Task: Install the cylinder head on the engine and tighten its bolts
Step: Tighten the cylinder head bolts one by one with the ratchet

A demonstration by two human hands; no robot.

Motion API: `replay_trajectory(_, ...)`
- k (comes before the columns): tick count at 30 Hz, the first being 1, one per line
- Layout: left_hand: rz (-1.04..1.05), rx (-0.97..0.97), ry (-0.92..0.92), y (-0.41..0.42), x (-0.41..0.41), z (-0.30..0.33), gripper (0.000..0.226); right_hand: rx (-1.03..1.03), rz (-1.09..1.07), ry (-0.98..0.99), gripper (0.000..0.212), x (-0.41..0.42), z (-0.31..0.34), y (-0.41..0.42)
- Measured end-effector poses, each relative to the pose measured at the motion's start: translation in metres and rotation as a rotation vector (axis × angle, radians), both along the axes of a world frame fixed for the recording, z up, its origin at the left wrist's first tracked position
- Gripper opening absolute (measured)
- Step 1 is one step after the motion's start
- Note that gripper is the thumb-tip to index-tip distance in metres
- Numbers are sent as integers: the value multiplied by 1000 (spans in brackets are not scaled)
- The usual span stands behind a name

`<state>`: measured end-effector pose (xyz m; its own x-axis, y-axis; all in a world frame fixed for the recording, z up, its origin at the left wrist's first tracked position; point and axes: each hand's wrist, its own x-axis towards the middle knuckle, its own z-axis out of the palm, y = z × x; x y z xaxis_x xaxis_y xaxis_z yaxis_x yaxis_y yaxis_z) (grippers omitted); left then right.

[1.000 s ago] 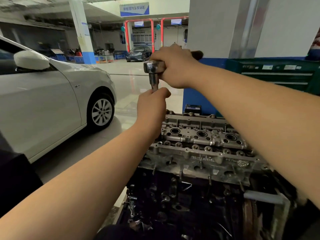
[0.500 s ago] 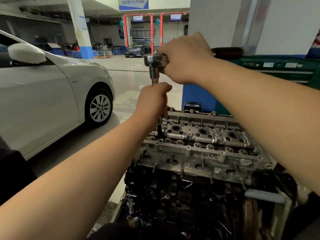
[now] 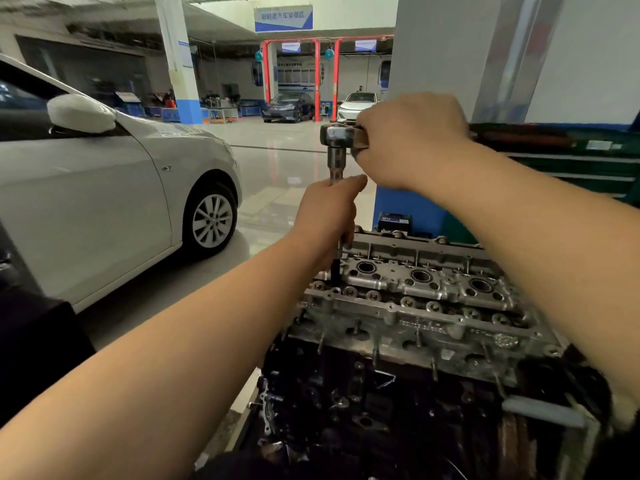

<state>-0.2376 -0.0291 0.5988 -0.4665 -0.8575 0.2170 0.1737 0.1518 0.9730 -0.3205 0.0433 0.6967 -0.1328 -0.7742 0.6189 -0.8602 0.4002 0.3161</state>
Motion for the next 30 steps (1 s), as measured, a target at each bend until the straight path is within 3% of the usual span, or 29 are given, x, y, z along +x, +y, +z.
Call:
replay_trajectory(3, -157, -15, 4, -1, 6, -2, 52, 112, 276, -235, 4, -11, 3, -13)
replay_trajectory(6, -220, -40, -28, -1, 8, -3, 51, 140, 486, -499, 10, -3, -1, -18)
replay_trajectory(8, -254, -56, -40, -6, 12, -2, 47, 111, 353, -382, 6, -4, 0, -21)
replay_trajectory(11, -343, -164, -135, -19, 23, 8, 41, 94, -83, 42, 19, 3, 8, -4)
replay_trajectory(13, -427, -221, -204, -25, 27, 16, 41, 65, -118, 145, 27, 12, 7, 17)
replay_trajectory(18, -514, -60, -115, -16, 26, 7, 47, 15, 60, 88, 21, 5, 5, 19)
replay_trajectory(22, -565, -74, -73, -14, 25, 3, 50, 119, 348, -289, 16, -12, 1, -11)
replay_trajectory(24, -566, -82, -83, -12, 23, 3, 50, 89, 395, -378, 17, -12, -4, -18)
replay_trajectory(27, -519, -98, -101, -22, 27, 4, 44, 78, 98, -146, 9, -10, 1, -13)
replay_trajectory(30, -464, -167, -116, -24, 31, 12, 29, 67, -90, 113, 25, 3, 5, 11)
